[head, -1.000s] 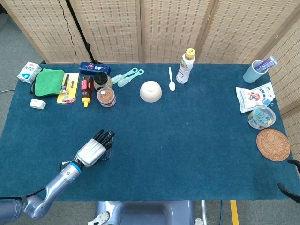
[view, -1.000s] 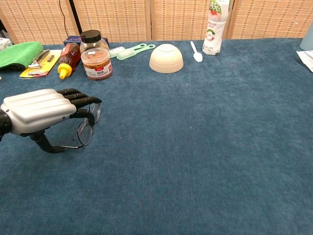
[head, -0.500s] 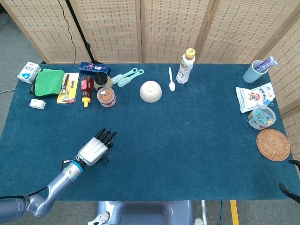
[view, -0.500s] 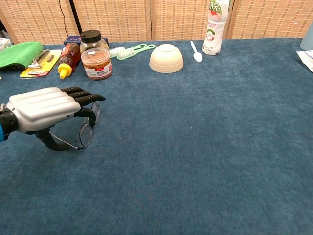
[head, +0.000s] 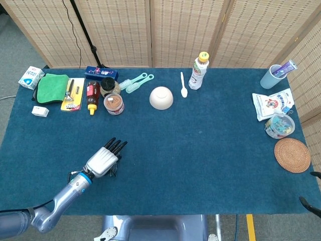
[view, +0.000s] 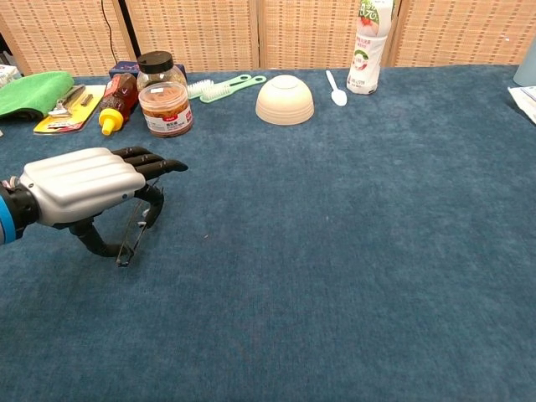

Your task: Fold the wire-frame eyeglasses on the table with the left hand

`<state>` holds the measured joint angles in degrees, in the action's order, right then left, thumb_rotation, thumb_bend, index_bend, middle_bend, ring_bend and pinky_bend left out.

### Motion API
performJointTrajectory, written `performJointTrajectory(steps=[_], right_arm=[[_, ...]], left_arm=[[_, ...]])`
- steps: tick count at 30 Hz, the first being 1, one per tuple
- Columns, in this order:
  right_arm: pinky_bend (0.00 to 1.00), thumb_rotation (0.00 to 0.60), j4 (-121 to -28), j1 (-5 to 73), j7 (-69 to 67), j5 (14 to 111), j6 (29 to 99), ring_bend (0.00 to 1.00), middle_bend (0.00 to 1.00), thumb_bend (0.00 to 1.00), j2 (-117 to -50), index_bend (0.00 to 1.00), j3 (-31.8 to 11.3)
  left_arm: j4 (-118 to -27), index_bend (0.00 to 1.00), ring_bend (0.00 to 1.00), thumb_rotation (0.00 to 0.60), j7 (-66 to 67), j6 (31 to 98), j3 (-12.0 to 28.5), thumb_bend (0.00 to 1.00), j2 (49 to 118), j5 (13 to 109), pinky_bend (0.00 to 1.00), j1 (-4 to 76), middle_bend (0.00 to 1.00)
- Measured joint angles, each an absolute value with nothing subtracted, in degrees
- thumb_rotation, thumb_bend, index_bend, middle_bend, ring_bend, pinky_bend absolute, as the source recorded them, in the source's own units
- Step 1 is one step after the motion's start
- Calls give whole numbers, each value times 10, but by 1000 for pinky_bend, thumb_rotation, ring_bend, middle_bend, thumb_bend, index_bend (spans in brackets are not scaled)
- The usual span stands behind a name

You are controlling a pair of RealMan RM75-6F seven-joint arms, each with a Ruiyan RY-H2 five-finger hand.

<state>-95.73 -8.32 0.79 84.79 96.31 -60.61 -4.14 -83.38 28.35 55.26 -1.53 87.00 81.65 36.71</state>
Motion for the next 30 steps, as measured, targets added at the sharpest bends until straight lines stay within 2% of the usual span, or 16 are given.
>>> performJointTrajectory(steps=[4,8,11,19,22,30], right_arm=[[279,600,-958,-83,8,848,963,161,100,14,-606,300,-41],[279,600,-958,-83,9,849,962,161,100,14,-607,301,-41],[279,600,-959,-82,10,849,963,161,100,14,-607,301,-42],[279,600,-962,-78,12,855,963,161,100,13,-606,300,-44],[279,600,-962,-74,12,858,960,161,100,14,-606,300,-46],[269,600,-955,-52,9,863,940,161,100,14,-608,300,-53]], left_arm=[[-831,541,0,586,275,561,-17,195,871,824,0,363,1],[-827,531,0,585,270,565,-18,195,871,828,0,361,1],[-826,451,0,584,268,566,-17,195,871,829,0,360,1],[-849,85,0,584,249,583,-15,195,848,831,0,352,0],[-871,27,0,584,231,594,-14,195,828,830,0,344,0],[-941,21,0,586,188,661,-19,195,755,833,0,298,0]])
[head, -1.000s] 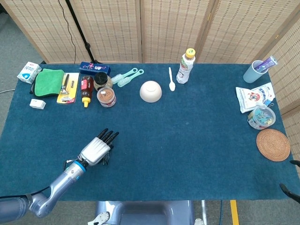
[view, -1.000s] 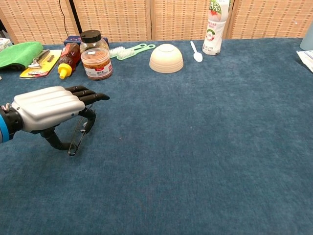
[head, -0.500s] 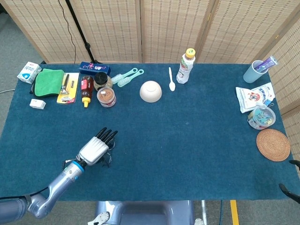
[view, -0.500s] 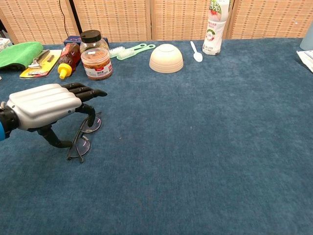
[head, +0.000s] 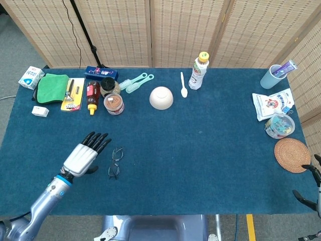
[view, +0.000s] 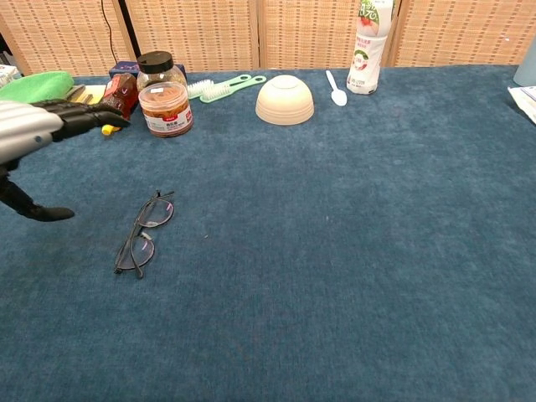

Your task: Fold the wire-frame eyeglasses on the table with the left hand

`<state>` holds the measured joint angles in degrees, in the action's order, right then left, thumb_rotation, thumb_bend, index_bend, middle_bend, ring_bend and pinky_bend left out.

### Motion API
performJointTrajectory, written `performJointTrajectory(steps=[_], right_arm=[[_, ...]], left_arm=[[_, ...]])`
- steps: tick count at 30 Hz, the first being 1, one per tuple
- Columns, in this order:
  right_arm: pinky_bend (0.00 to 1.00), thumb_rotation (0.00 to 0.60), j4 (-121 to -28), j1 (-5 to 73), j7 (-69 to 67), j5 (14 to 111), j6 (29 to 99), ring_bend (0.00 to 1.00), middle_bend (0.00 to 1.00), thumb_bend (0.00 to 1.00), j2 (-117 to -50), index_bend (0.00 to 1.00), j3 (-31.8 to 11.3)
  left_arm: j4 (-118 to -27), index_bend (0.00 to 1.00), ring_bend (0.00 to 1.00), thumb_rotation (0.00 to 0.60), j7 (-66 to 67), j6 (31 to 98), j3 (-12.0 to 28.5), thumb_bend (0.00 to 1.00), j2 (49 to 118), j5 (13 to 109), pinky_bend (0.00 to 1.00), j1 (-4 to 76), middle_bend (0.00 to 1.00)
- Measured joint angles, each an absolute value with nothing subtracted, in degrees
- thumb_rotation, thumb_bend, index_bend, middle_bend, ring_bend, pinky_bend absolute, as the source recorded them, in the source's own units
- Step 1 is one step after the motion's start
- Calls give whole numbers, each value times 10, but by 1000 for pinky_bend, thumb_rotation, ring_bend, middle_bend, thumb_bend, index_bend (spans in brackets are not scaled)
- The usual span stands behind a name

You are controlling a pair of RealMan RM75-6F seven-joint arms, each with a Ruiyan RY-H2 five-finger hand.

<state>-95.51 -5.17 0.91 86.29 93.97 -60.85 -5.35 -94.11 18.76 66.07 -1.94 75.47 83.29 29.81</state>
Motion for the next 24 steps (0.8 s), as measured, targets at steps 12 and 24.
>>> performJointTrajectory(steps=[12,24], right_arm=[[237,600,-945,-17,5,875,908,157,101,13,-616,292,-60],[237,600,-954,4,13,898,893,157,109,14,-620,287,-55]], left_arm=[[-1011,24,0,585,138,792,-43,195,654,841,0,191,0],[-1023,41,0,585,102,895,-65,195,610,869,0,97,0]])
